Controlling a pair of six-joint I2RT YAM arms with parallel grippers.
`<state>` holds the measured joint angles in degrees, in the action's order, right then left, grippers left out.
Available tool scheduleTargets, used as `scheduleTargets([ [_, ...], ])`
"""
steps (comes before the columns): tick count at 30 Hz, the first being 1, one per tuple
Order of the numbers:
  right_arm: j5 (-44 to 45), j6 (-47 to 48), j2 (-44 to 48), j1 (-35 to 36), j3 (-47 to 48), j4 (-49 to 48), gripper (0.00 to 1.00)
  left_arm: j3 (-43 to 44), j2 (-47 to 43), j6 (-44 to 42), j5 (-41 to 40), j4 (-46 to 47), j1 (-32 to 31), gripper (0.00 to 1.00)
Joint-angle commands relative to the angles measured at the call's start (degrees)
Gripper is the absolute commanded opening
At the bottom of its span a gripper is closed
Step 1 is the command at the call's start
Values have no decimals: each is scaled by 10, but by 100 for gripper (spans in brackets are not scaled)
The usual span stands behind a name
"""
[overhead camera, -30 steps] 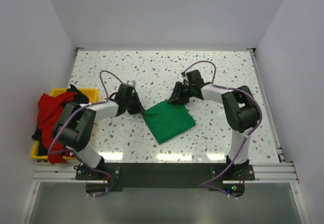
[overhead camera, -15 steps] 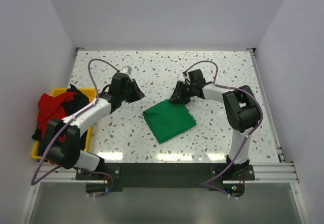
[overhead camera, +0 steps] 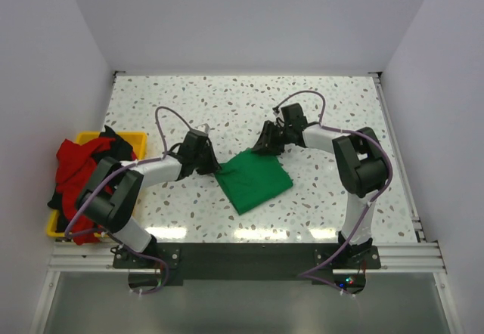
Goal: Fold and stack the t-shirts
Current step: Fold the tshirt, then neatly place the folded tshirt to the corner
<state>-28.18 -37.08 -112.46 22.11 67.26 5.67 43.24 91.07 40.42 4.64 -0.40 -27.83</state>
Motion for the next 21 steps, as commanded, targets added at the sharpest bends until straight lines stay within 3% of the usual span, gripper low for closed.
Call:
scheduleTargets([
  [1,7,15,8,-7,9,9,44,-28,6,8,-24,47,2,6],
  [10,20,45,51,-15,13,46,55,-18,-15,-7,-45,9,15,3],
  [15,106,80,126,-18,1,91,66,36,-34,-34,-60,-36,21,9],
  [17,133,89,145,-19,-21,104,70,56,-40,-42,-68,-63,21,16],
  [19,155,97,166,-21,-43,108,73,81,-47,-46,-76,-81,20,33],
  [21,153,110,169,-21,-56,107,74,93,-61,-44,-74,-87,17,41],
])
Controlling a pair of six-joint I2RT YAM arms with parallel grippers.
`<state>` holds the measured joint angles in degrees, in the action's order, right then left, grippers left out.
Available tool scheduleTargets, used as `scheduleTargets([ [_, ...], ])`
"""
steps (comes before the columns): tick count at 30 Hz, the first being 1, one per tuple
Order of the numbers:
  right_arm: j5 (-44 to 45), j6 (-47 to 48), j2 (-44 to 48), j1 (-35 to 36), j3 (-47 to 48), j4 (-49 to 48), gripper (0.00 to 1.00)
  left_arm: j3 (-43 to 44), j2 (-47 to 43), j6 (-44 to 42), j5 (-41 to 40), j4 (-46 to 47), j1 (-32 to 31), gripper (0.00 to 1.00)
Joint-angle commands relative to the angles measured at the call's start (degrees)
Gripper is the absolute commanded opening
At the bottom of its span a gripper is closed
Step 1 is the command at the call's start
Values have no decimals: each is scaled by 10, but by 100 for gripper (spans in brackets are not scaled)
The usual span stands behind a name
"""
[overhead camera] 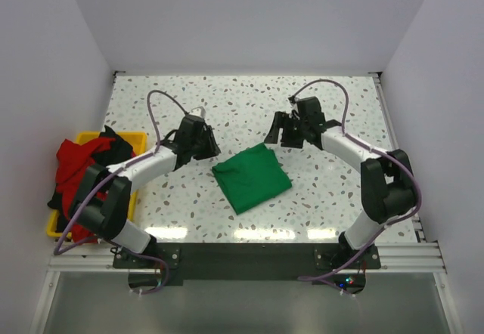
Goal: Fold and stack the t-shirts
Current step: Neatly place the folded tshirt to the corner
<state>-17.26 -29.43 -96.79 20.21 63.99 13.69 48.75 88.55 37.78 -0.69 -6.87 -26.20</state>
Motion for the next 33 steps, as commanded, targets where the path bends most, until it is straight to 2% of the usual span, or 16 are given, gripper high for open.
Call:
scheduleTargets([
  [1,36,38,11,-2,-34,22,74,41,-45,-17,-10,-22,-2,41],
  [6,15,60,1,0,-53,15,74,47,-48,4,42,-3,-59,40],
  [11,22,70,-8,8,-57,16,74,42,-5,39,81,43,-147,36],
  [14,28,70,-21,19,-55,20,74,47,28,41,89,58,-176,35],
  [22,88,69,-37,53,-67,35,73,33,105,33,102,83,-193,34],
  [26,122,68,-41,82,-69,44,70,26,109,33,95,71,-193,33],
  [28,152,66,-48,98,-69,56,60,27,96,29,84,49,-193,33],
  [29,162,63,-50,100,-69,58,52,28,91,27,82,44,-192,33],
  [33,180,52,-57,103,-69,65,34,49,57,14,49,-4,-189,34],
])
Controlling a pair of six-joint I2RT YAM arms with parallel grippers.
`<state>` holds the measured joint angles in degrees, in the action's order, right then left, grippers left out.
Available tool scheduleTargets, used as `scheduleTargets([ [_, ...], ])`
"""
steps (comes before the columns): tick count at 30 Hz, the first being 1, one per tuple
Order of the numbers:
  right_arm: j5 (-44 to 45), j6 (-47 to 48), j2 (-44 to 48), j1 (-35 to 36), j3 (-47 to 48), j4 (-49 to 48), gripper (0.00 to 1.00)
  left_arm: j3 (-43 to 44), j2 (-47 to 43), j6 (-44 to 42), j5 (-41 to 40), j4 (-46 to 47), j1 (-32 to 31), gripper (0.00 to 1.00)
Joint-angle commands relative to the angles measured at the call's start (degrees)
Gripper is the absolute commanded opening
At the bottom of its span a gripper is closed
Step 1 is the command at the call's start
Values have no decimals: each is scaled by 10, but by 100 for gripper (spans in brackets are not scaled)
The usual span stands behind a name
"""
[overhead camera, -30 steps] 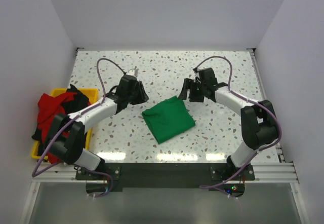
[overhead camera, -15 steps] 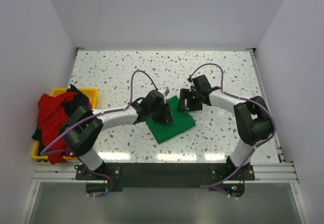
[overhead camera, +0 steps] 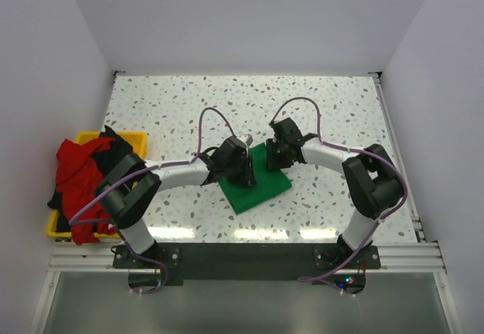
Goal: Fold and stack the t-shirts
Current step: Neatly place the folded tshirt to the corner
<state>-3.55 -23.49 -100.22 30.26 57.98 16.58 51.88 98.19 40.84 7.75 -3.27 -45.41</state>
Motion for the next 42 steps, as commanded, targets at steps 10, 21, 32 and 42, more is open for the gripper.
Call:
scheduleTargets([
  [10,202,-10,-100,-8,139,115,0,69,-176,-91,-51,-157,86,37],
  [21,333,92,-325,-137,525,203,0,61,-253,-139,-76,-213,119,38],
  [32,379,270,-459,-232,743,170,0,48,-236,-139,-49,-230,119,37],
  [42,410,375,-483,-289,767,72,0,79,-160,-139,-37,-206,119,36],
])
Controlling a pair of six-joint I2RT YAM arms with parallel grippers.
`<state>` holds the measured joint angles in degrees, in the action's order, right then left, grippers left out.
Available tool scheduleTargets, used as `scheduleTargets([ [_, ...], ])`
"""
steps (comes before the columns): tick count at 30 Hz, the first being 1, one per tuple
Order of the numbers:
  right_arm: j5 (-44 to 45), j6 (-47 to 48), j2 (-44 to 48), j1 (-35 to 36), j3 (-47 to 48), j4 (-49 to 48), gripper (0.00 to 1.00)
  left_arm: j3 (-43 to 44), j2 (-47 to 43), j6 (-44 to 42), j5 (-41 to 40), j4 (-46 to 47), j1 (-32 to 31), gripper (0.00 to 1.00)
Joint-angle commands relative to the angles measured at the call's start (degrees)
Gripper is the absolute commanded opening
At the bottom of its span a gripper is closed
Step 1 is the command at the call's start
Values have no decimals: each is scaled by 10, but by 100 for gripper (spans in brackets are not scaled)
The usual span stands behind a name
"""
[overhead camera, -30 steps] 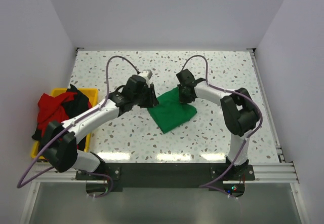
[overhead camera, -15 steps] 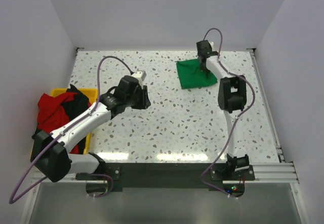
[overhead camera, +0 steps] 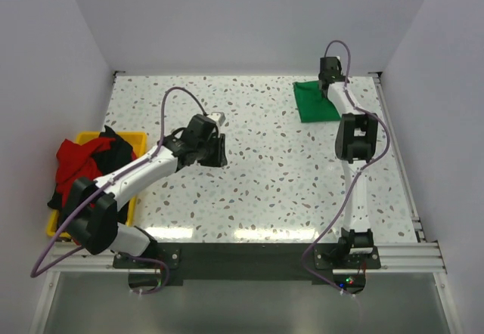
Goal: Fold and stack the t-shirts
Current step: Neatly place the folded tshirt to the corner
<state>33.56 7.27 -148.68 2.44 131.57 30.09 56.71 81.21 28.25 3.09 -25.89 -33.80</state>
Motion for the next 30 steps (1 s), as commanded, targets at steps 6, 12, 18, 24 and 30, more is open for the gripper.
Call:
scheduleTargets([
  [6,57,121,-8,-23,60,-95,0,38,38,-14,25,27,3,34],
  [12,59,126,4,-53,51,-124,0,27,27,-15,18,31,3,34],
  [18,56,115,28,-74,26,-138,0,23,22,-19,17,29,3,34],
  [24,32,101,16,-89,18,-143,2,27,27,-23,22,27,3,34],
  [30,24,94,1,-92,27,-144,16,28,33,-23,23,30,3,34],
])
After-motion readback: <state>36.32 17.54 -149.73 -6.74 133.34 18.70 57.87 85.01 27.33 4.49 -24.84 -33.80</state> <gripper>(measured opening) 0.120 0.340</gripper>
